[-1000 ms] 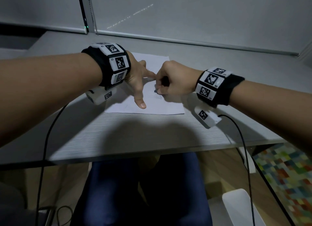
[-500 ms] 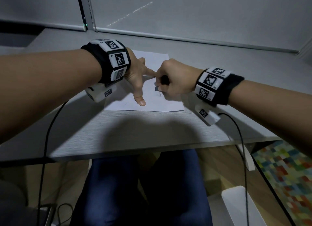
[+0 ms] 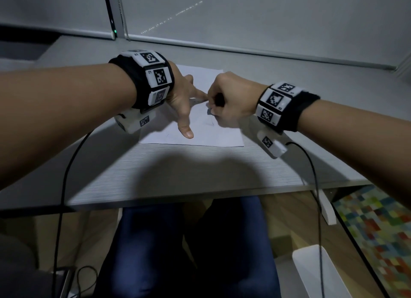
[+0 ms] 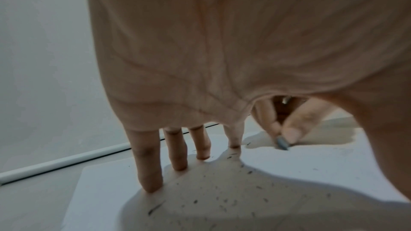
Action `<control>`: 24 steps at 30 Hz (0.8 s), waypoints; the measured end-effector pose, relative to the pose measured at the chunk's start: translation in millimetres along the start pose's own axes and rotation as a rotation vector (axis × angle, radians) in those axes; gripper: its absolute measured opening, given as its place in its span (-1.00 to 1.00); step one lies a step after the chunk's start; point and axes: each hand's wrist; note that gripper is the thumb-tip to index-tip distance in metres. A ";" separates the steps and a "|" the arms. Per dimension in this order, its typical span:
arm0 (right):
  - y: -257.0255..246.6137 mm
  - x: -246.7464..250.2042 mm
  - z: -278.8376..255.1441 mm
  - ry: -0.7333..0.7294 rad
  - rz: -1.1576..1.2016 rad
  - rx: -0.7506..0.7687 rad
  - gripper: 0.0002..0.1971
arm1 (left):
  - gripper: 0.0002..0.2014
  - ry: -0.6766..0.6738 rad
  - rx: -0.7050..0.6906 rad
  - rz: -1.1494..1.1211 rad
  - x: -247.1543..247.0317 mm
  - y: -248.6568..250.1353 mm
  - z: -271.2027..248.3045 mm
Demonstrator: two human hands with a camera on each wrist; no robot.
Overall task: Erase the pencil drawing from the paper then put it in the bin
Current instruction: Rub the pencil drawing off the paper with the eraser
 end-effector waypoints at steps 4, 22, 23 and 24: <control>6.5 -2.4 8.8 0.055 -0.039 -0.057 -0.88 | 0.37 0.005 0.002 0.000 -0.5 0.6 1.4; -3.9 -2.7 -20.7 -0.070 0.058 0.139 -0.93 | 0.43 -0.015 0.004 0.000 0.2 0.6 -1.5; -4.0 -0.6 -24.3 -0.109 0.064 0.146 -0.94 | 0.45 -0.012 -0.001 0.001 -0.1 0.5 -1.3; -3.7 2.3 -25.7 -0.130 0.066 0.145 -0.96 | 0.44 -0.007 -0.002 0.003 -0.1 0.7 -0.5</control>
Point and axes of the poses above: each hand's wrist, its own z-axis towards the middle knuckle, its own x-axis out of the back of the hand, y = z × x, and after that the axes turned 3 degrees about -z, right-handed
